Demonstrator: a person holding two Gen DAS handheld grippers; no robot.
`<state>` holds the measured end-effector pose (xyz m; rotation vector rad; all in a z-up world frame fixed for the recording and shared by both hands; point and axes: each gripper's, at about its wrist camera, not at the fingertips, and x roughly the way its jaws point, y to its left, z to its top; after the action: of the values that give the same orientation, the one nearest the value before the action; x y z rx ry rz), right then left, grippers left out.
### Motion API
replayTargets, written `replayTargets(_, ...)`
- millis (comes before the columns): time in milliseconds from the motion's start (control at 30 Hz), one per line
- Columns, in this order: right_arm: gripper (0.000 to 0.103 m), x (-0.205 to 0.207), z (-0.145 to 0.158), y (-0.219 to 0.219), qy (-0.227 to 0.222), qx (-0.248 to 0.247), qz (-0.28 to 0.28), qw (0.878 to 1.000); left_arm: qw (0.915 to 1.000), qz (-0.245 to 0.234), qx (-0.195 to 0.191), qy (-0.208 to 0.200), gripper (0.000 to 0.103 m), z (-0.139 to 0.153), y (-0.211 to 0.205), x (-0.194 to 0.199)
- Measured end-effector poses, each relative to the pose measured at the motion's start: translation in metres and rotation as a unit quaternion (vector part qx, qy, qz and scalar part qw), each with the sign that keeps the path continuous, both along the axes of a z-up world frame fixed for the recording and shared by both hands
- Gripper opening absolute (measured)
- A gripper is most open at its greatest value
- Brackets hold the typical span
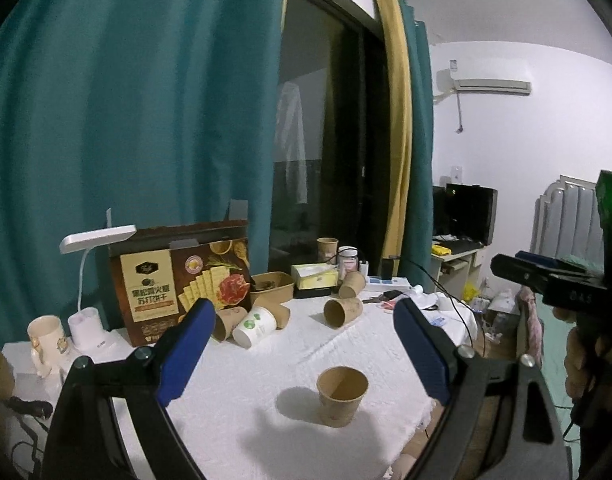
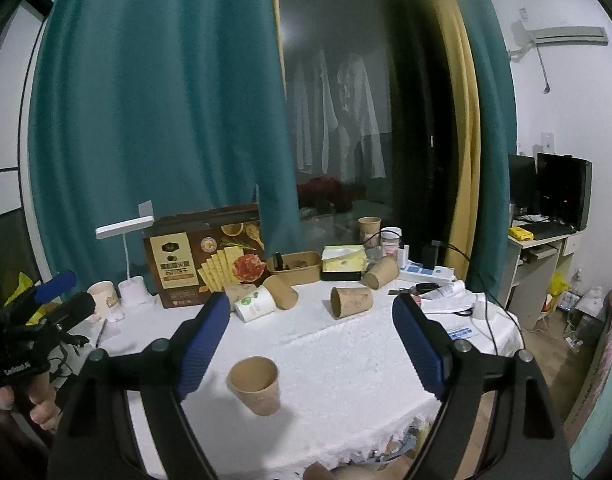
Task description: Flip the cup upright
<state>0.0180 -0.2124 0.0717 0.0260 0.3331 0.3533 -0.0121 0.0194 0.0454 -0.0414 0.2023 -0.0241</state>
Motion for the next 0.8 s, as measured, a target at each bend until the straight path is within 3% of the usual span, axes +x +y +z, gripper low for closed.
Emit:
replayTargets(100, 0.082, 0.003, -0.005, 0.013, 0.005, -0.008, 0.005, 1.0, 0.9998, 0.016, 0.011, -0.004, 0.091, -0.005, 0.005, -0.003)
replayTargets(400, 0.082, 0.013, -0.016, 0.034, 0.016, -0.019, 0.011, 1.0, 0.9998, 0.019, -0.003, 0.006, 0.091, -0.016, 0.024, 0.0)
replayTargets(800, 0.082, 0.015, -0.019, 0.037, 0.017, -0.02, 0.013, 1.0, 0.9998, 0.021, 0.0, 0.007, 0.091, -0.016, 0.026, 0.005)
